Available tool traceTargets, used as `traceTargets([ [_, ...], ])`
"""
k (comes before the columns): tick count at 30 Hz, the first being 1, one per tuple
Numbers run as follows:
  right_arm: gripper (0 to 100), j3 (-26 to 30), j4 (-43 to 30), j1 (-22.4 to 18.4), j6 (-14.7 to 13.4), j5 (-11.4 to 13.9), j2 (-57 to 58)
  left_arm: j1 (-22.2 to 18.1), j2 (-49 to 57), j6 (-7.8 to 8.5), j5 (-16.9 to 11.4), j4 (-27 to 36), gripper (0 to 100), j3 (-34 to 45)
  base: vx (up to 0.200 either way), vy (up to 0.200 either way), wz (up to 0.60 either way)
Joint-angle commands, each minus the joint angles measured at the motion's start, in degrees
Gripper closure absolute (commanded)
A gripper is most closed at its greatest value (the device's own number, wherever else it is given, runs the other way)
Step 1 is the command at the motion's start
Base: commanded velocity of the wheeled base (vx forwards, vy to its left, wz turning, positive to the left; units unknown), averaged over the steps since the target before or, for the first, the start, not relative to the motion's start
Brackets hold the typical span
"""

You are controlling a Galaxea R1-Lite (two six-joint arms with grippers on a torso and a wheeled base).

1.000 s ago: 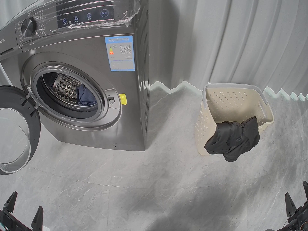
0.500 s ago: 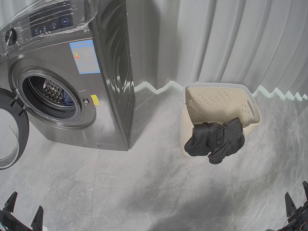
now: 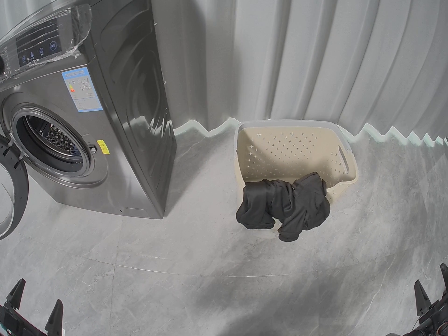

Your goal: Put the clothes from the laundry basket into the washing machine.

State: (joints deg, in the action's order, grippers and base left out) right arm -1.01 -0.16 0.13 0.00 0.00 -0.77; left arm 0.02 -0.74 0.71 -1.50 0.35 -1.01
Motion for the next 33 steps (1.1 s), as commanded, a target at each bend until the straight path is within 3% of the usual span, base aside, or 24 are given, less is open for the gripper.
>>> traceTargets([
  [1,0,0.92,-0.02,-0.05,0.00,0.00,0.15,-0.02,0.74,0.00,0.01,0.00,0,0.84,0.000,0.000,0.00],
  [5,0,0.92,0.07,-0.05,0.00,-0.09,0.15,-0.02,0.74,0.00,0.01,0.00,0,0.84,0.000,0.000,0.00],
  [17,0,0.92,-0.02,-0.05,0.09,0.00,0.15,-0.02,0.74,0.00,0.01,0.00,0,0.92,0.200,0.000,0.00],
  [23,0,0.92,0.07,-0.05,0.00,0.00,0.15,-0.02,0.74,0.00,0.01,0.00,0,0.84,0.000,0.000,0.00],
  [33,0,0.92,-0.11,-0.05,-0.53,-0.09,0.15,-0.02,0.74,0.00,0.01,0.00,0,0.84,0.000,-0.180,0.00],
])
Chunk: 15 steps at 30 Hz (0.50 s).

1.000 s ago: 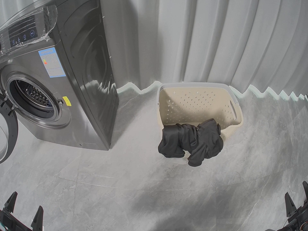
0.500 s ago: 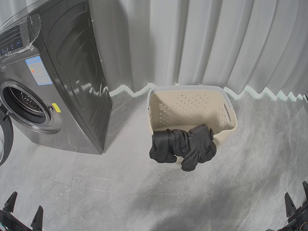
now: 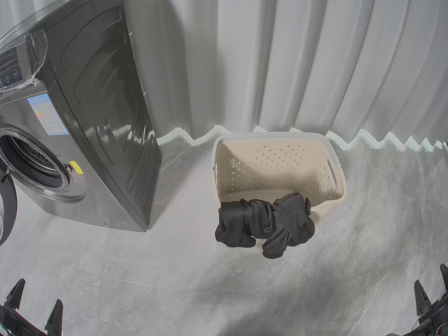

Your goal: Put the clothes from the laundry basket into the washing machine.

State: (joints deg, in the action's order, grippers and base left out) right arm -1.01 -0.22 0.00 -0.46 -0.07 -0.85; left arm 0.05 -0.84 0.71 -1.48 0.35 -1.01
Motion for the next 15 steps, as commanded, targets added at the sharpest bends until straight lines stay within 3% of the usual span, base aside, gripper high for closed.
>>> traceTargets([
  [1,0,0.92,-0.04,0.09,-0.15,-0.01,0.24,-0.05,0.84,0.00,-0.02,0.00,0,0.84,0.000,0.000,0.00],
  [8,0,0.92,0.04,0.09,0.20,0.42,0.24,-0.05,0.84,0.00,-0.02,0.00,0,0.84,0.000,0.000,0.00],
  [10,0,0.57,0.92,0.00,0.64,1.83,0.24,-0.05,0.84,0.00,-0.02,0.00,0,0.84,0.000,0.000,0.00],
  [15,0,-10.77,0.40,0.00,0.55,3.33,-3.80,-0.05,0.84,0.00,-0.02,0.00,0,0.84,0.000,0.000,0.00],
])
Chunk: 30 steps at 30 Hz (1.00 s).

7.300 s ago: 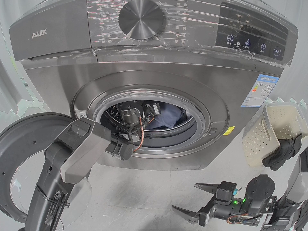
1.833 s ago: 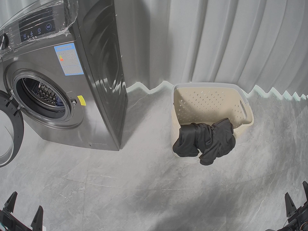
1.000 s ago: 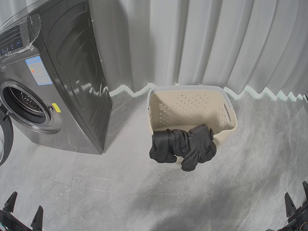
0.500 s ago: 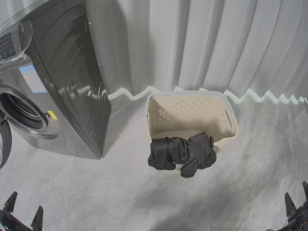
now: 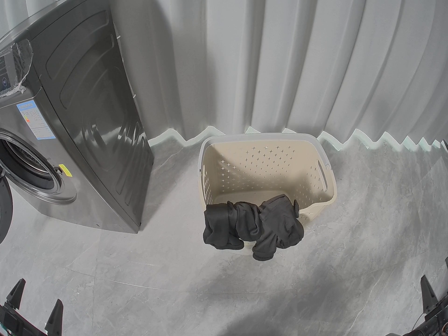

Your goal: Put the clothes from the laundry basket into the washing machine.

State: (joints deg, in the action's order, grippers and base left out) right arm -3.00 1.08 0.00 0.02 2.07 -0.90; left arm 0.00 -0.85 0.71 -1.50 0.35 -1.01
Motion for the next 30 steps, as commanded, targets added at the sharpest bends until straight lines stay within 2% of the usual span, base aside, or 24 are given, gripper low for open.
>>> traceTargets([
  [1,0,-9.57,-2.23,0.00,0.06,1.36,-6.22,0.00,0.85,0.00,0.01,0.00,0,0.84,0.000,0.000,0.00],
  [5,0,-7.90,-3.37,0.35,0.24,4.78,-20.63,0.00,0.85,0.00,-0.08,0.00,0,0.84,0.000,0.000,0.00],
  [11,0,-5.79,12.89,0.35,-1.78,11.55,-45.68,0.00,0.85,0.00,0.01,0.00,0,0.84,0.000,0.000,0.00],
  [14,0,-4.56,18.78,1.23,-2.13,11.90,-56.14,0.00,0.85,0.00,0.01,0.00,0,0.84,0.000,0.000,0.00],
  [15,0,-4.56,18.78,1.23,-2.13,11.90,-56.14,0.00,0.85,0.00,0.01,0.00,0,0.84,0.000,0.000,0.00],
  [16,0,-3.68,22.47,3.52,-2.66,11.73,-61.41,0.09,0.85,0.00,0.01,0.00,0,0.92,0.000,0.000,0.00],
  [20,0,-1.84,28.09,6.94,-5.91,11.73,-68.36,0.00,0.85,0.00,0.01,0.00,0,0.84,0.150,0.000,0.00],
  [23,0,-1.84,29.76,8.53,-7.14,11.64,-71.08,0.09,0.85,0.00,0.01,0.00,0,0.84,0.200,0.000,0.00],
  [30,0,-2.27,33.19,10.99,-7.50,11.11,-77.67,0.09,0.85,0.00,0.01,0.00,0,0.84,0.000,0.000,0.00],
])
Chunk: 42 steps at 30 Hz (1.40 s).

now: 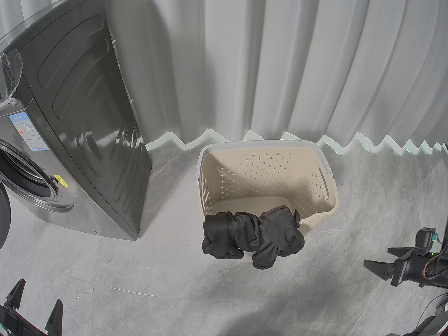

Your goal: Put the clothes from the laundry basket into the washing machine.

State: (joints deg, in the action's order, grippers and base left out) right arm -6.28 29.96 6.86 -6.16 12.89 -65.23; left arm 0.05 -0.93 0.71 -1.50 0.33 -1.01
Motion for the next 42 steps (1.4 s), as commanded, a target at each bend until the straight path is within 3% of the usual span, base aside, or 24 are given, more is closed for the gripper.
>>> traceTargets([
  [1,0,0.92,4.93,4.47,-1.40,0.30,-14.22,0.04,0.93,0.00,0.01,0.02,0,0.84,0.000,0.000,0.00],
  [4,0,0.83,7.56,5.88,-2.37,0.30,-17.47,0.04,0.93,0.00,0.01,0.02,0,0.84,0.000,0.000,0.00],
  [6,0,0.83,12.05,8.87,-5.27,-0.67,-22.04,0.04,0.93,0.00,0.01,0.02,0,0.84,0.000,0.000,0.00],
  [11,0,0.74,23.82,16.60,-12.83,-8.40,-32.94,0.04,0.93,0.00,0.01,0.11,0,0.84,0.000,0.000,0.00],
  [12,0,0.74,24.18,16.87,-13.09,-8.67,-33.29,0.04,0.93,0.00,0.01,0.02,0,0.84,0.000,0.000,0.00],
  [14,0,0.39,31.91,20.29,-16.34,-11.92,-40.24,0.04,0.93,0.00,0.01,0.02,0,0.84,0.000,0.000,0.00],
  [16,0,0.30,34.46,20.73,-16.52,-12.45,-42.08,0.04,0.93,0.00,0.01,0.02,0,0.84,0.000,0.000,0.00],
  [18,0,-1.46,42.46,21.17,-16.34,-12.89,-48.76,0.04,0.93,-0.09,0.01,0.02,0,0.84,0.000,0.000,0.00],
  [24,0,-6.29,48.52,20.82,-16.34,-12.97,-57.99,0.04,0.93,-0.09,0.01,0.02,0,0.84,0.000,0.000,0.00],
  [42,0,-20.88,48.08,22.32,-17.05,-12.89,-66.16,0.13,0.93,-0.09,0.01,0.11,0,0.84,0.000,0.000,0.00],
])
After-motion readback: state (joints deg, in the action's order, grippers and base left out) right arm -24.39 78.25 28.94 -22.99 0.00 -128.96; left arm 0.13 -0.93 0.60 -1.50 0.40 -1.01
